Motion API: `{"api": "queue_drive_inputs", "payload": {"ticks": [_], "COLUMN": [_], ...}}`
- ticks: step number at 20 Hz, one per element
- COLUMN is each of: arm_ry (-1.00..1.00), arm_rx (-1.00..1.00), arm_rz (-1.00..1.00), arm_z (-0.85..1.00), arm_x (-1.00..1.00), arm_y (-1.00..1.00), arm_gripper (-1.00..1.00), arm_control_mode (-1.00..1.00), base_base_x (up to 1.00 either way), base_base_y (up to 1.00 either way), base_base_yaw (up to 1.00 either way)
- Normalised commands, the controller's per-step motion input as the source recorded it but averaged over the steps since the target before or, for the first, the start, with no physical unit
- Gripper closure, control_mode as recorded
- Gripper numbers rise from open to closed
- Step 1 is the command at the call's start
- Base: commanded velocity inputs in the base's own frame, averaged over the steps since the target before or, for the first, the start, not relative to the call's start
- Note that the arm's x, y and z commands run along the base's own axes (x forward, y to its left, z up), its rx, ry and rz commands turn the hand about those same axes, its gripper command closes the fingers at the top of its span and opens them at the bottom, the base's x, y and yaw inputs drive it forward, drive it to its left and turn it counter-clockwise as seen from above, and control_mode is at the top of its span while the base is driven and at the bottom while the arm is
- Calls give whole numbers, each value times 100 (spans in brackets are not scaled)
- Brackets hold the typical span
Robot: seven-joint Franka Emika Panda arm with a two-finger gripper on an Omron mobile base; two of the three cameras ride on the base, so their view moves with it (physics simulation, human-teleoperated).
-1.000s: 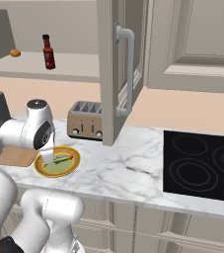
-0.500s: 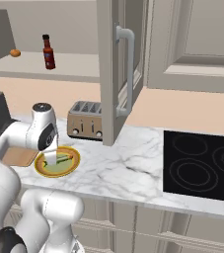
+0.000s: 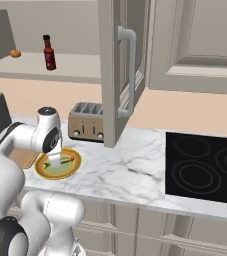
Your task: Pick the fish from the plate and place it on the cutting board. Then pick the condiment bottle from the cabinet and place it next to the cutting board.
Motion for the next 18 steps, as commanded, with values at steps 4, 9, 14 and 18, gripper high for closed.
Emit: {"api": "queue_drive_inputs", "payload": {"ticks": [4, 9, 14, 18], "arm_ry": [4, 5, 6, 5], "arm_rx": [0, 0, 0, 0], "arm_rz": [0, 1, 1, 1], "arm_z": [-22, -16, -15, -16], "arm_x": [21, 21, 22, 18], "arm_y": [0, 1, 7, 11], "arm_gripper": [-100, -100, -100, -100], "arm_control_mode": [-100, -100, -100, -100], "base_base_x": [0, 0, 0, 0], "base_base_y": [0, 0, 0, 0], "base_base_yaw": [0, 0, 0, 0]}}
